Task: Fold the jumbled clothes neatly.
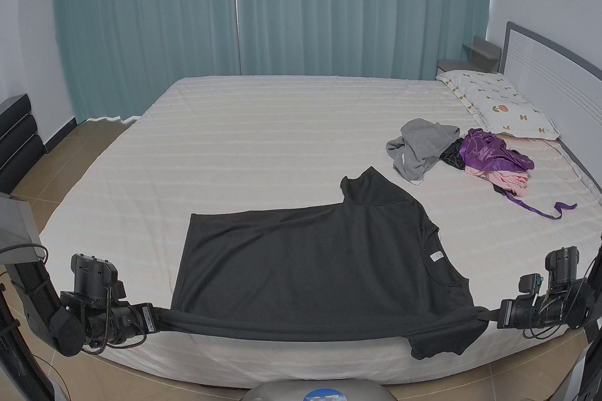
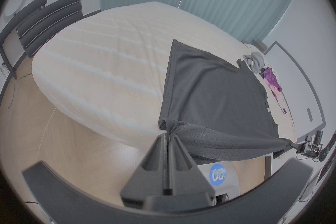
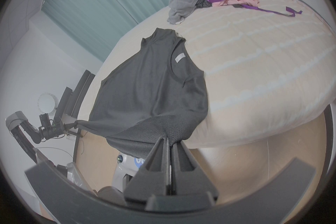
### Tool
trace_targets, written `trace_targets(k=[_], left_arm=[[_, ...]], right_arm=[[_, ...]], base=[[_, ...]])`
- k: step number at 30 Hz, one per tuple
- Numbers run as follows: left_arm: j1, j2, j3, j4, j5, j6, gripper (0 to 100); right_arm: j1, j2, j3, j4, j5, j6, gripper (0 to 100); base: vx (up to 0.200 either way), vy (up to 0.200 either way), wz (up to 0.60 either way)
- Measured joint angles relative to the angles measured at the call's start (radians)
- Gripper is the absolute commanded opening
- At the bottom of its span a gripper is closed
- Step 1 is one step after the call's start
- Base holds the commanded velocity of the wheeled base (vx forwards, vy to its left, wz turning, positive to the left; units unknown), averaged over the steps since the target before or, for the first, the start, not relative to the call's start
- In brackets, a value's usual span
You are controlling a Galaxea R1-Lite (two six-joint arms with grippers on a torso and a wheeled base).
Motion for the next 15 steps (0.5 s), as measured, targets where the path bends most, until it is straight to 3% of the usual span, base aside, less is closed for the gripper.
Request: trace_targets(k=[8, 15], left_arm=[[0.007, -0.004, -0.07, 0.003, 0.003, -0.021, 0], [0.008, -0.005, -0.125, 0.046, 0.014, -0.023, 0]], right_arm=[[0.026, 0.003, -0.107, 0.029, -0.015, 0.026, 0], [0.047, 0.001, -0.233, 0.162, -0.024, 0.085, 0]], base=[[0.0, 0.0, 0.0], [0.0, 0.0, 0.0]])
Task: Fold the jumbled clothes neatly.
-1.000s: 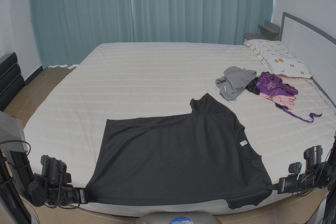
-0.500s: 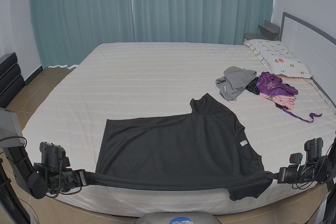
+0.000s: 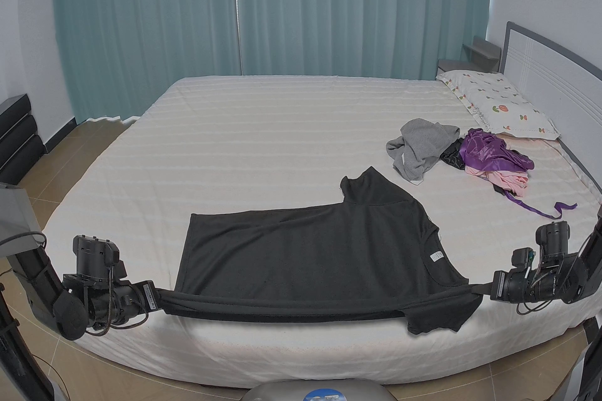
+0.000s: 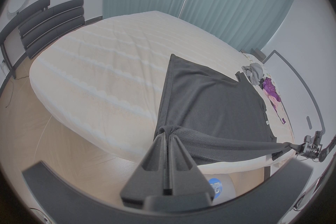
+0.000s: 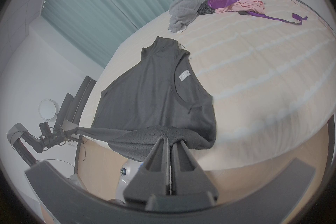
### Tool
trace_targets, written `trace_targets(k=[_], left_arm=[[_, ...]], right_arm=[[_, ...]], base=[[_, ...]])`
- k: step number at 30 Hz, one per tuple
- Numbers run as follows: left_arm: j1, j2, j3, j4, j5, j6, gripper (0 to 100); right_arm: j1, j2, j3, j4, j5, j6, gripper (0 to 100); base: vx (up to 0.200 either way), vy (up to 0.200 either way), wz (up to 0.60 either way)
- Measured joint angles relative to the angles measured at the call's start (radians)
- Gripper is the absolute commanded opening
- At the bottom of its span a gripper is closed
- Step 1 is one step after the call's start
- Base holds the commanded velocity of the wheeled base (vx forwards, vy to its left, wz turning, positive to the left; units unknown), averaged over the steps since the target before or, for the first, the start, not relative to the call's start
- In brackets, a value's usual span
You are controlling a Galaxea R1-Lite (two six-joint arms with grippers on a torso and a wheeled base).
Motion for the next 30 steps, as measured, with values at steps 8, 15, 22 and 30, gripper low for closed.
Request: trace_targets(k=[8, 15, 22, 30], left_arm=[[0.001, -0.005, -0.063, 0.083, 0.002, -0.004, 0], [0.001, -0.011, -0.128, 0.176, 0.001, -0.007, 0], [0.006, -0.01, -0.171, 0.211, 0.001, -0.023, 0], [0.007, 0.056, -0.251, 0.214, 0.0, -0.06, 0]], right_arm=[[0.013, -0.005, -0.116, 0.095, -0.007, 0.014, 0], [0.02, -0.012, -0.186, 0.18, -0.009, 0.016, 0], [0.02, -0.007, -0.225, 0.203, -0.008, 0.016, 0], [0.025, 0.04, -0.279, 0.214, -0.008, 0.017, 0]], base=[[0.0, 0.0, 0.0], [0.0, 0.0, 0.0], [0.0, 0.0, 0.0], [0.0, 0.0, 0.0]])
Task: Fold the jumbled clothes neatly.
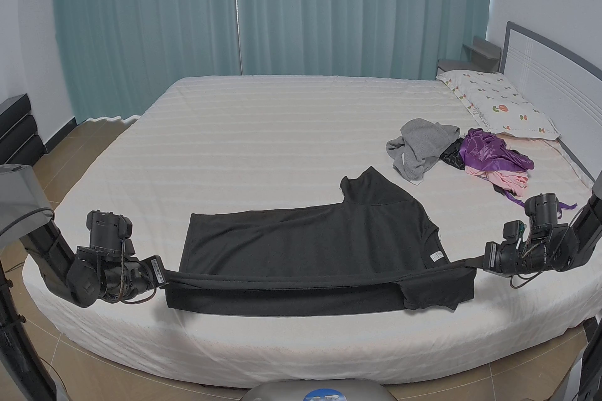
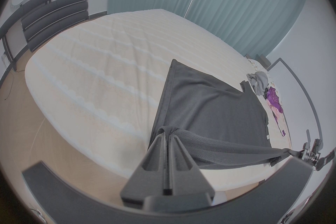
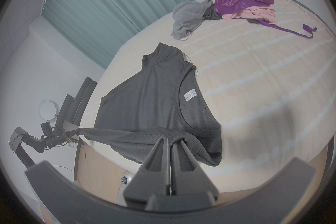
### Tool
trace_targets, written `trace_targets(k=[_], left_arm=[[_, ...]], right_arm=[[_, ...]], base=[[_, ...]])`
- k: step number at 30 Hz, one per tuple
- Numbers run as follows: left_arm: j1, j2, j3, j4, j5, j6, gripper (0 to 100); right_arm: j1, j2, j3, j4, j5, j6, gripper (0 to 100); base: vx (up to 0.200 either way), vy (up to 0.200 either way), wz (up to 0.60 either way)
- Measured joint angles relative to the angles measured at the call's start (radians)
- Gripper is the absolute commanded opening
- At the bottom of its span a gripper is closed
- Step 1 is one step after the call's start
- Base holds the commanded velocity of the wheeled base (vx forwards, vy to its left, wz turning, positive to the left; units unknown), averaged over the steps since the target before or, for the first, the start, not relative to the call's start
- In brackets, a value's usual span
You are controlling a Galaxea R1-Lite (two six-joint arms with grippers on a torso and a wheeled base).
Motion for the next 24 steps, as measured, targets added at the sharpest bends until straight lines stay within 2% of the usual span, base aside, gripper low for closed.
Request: trace_targets(k=[15, 24], left_arm=[[-0.001, 0.154, -0.137, 0.0, 0.0, -0.004, 0], [-0.001, 0.236, -0.207, 0.0, 0.0, -0.012, 0]], right_arm=[[0.028, 0.115, -0.233, 0.209, -0.011, 0.012, 0], [0.042, 0.188, -0.304, 0.231, -0.019, 0.015, 0]], base=[[0.0, 0.0, 0.0], [0.0, 0.0, 0.0]])
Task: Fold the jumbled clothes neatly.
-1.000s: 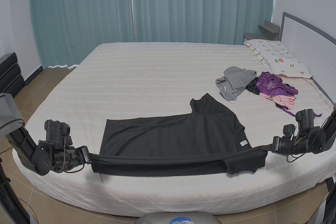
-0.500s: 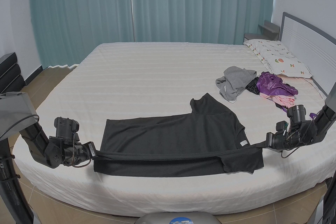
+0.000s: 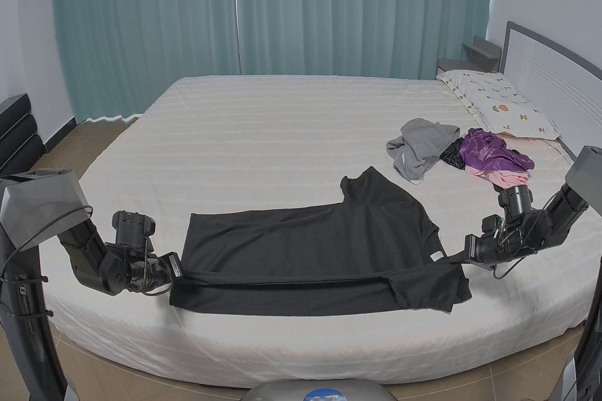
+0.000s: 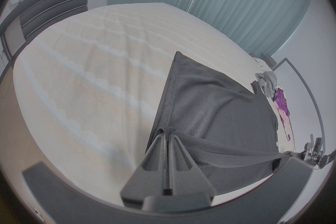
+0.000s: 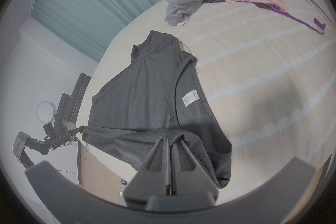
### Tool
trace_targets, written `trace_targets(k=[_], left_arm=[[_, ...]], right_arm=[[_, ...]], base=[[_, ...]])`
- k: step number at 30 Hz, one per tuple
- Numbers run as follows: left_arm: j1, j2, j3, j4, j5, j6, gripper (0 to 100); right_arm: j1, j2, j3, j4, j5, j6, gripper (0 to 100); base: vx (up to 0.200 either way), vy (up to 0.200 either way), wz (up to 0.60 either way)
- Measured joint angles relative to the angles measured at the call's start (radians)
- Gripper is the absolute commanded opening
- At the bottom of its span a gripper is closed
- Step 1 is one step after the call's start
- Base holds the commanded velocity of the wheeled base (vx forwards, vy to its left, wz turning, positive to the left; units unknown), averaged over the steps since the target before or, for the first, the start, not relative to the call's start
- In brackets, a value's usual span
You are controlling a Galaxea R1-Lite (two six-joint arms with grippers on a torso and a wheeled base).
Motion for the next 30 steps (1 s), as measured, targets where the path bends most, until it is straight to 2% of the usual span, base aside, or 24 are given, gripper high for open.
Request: trace_targets(k=[1, 2, 8, 13, 20, 25, 30], left_arm=[[0.0, 0.007, -0.005, 0.0, 0.0, -0.01, 0], [0.0, 0.012, -0.01, 0.0, 0.0, -0.017, 100], [0.0, 0.039, -0.033, -0.001, 0.0, -0.033, 100], [0.002, 0.038, -0.031, -0.002, -0.003, -0.058, 100], [0.032, -0.023, 0.02, -0.008, -0.029, -0.085, 100], [0.047, -0.092, 0.084, -0.012, -0.073, -0.169, 100], [0.051, -0.135, 0.109, -0.014, -0.097, -0.28, 100]], right_arm=[[0.001, 0.008, -0.004, 0.0, 0.0, 0.0, 0], [0.001, 0.014, -0.007, 0.0, 0.0, 0.0, 100], [0.001, 0.037, -0.015, -0.001, 0.005, 0.009, 100], [0.001, 0.024, -0.003, -0.001, 0.01, 0.05, 100], [-0.016, -0.049, 0.096, -0.011, 0.048, 0.079, 100], [-0.036, -0.113, 0.201, -0.032, 0.085, 0.084, 100], [-0.05, -0.149, 0.298, -0.133, 0.132, 0.087, 100]], base=[[0.0, 0.0, 0.0], [0.0, 0.0, 0.0], [0.0, 0.0, 0.0], [0.0, 0.0, 0.0], [0.0, 0.0, 0.0], [0.0, 0.0, 0.0], [0.0, 0.0, 0.0]])
